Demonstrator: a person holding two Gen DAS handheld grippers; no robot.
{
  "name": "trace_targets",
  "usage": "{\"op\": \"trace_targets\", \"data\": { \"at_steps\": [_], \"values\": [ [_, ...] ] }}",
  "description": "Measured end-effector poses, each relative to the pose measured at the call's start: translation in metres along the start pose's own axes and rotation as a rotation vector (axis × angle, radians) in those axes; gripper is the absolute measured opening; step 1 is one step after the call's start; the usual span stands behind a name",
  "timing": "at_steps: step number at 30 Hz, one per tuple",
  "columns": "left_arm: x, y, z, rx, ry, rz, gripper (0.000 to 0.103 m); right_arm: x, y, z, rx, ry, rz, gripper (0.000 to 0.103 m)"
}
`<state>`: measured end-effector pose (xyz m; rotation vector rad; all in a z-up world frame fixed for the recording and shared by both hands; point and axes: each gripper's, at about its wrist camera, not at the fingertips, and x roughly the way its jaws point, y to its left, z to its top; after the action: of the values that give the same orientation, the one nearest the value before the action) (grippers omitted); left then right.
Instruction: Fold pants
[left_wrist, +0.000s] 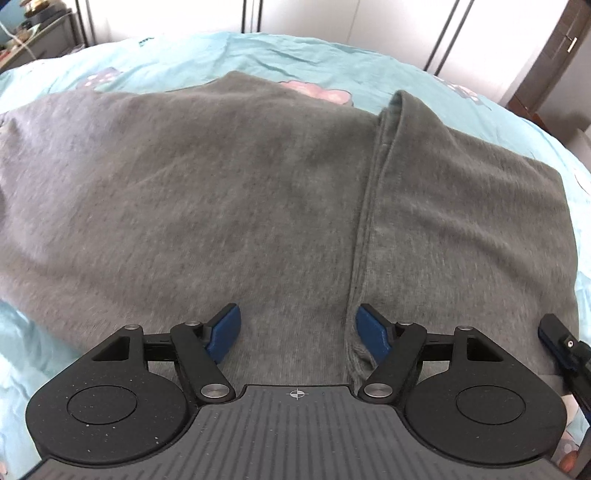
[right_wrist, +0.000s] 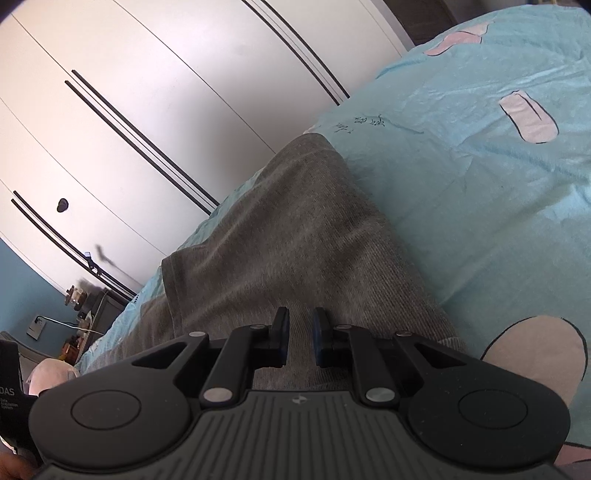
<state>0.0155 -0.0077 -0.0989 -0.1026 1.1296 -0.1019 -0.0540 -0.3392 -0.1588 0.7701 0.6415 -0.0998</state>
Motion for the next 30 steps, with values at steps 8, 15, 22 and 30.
{"op": "trace_targets", "data": {
  "at_steps": [8, 15, 22, 30],
  "values": [
    [-0.001, 0.019, 0.0, -0.119, -0.001, -0.024, 0.068, -0.001, 0.002, -0.002, -0.028, -0.001, -0.012, 0.013],
    [-0.037, 0.087, -0.018, -0.421, -0.213, -0.269, 0.089, 0.0, 0.003, -0.004, -0.05, -0.007, -0.017, 0.013],
    [-0.072, 0.187, -0.029, -0.584, -0.397, -0.413, 0.097, -0.001, 0.005, -0.005, -0.063, -0.013, -0.02, 0.014],
    [-0.078, 0.311, -0.043, -0.713, -0.435, -0.294, 0.091, -0.001, 0.014, -0.008, -0.125, -0.015, -0.019, 0.03]
  ]
}}
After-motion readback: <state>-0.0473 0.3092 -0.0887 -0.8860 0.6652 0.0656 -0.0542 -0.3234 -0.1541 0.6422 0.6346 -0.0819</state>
